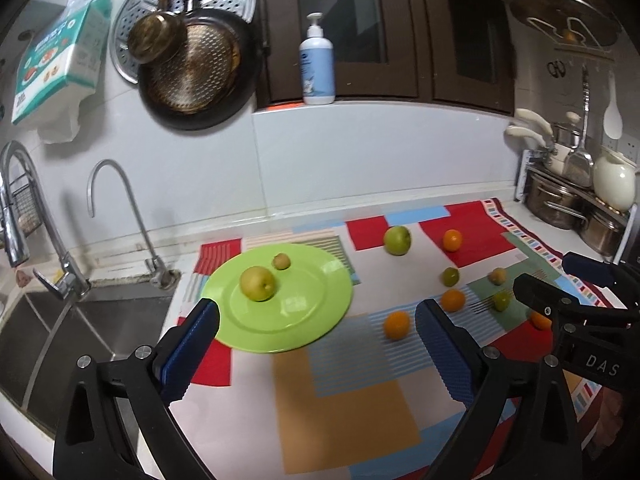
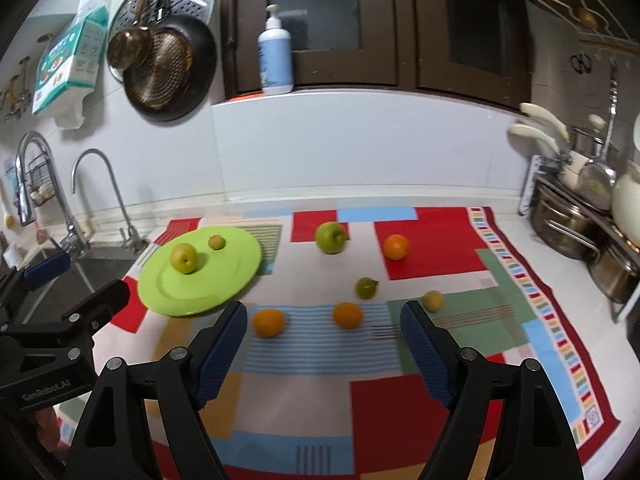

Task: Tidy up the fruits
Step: 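Move both open grippers back over the cloth toward the oranges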

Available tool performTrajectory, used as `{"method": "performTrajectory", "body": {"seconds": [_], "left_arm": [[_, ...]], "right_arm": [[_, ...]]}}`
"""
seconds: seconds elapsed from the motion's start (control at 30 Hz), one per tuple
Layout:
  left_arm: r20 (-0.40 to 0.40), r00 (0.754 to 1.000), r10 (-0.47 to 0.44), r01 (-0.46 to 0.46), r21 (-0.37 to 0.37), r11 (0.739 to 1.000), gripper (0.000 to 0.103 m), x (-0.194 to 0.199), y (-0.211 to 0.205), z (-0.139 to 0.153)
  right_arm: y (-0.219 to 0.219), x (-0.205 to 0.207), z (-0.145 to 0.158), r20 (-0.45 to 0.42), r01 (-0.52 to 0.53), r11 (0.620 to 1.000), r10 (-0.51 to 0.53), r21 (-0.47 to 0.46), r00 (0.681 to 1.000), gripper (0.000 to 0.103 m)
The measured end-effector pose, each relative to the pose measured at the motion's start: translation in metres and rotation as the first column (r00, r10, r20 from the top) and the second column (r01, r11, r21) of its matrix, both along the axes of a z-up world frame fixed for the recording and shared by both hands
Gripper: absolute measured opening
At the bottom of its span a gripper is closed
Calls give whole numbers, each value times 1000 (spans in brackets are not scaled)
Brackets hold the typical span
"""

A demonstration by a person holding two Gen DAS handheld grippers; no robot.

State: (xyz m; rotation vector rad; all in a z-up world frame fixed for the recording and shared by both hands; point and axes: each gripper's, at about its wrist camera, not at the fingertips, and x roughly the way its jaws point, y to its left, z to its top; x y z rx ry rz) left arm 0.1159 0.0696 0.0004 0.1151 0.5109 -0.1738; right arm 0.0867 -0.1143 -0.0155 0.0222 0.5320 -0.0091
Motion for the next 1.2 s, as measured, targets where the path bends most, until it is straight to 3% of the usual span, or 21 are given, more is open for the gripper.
{"method": "performTrajectory", "body": {"seconds": [0.6, 1.2], "left_arm": [[20, 999, -46, 45, 45, 998, 100, 16, -50, -19], [-152, 985, -83, 103, 123, 987, 94, 70, -87, -76]], "right_arm": [[-64, -6, -19, -16, 222, 975, -222, 0, 975, 79], [-115, 29, -81, -222, 393, 918, -373, 56, 901, 79]]}}
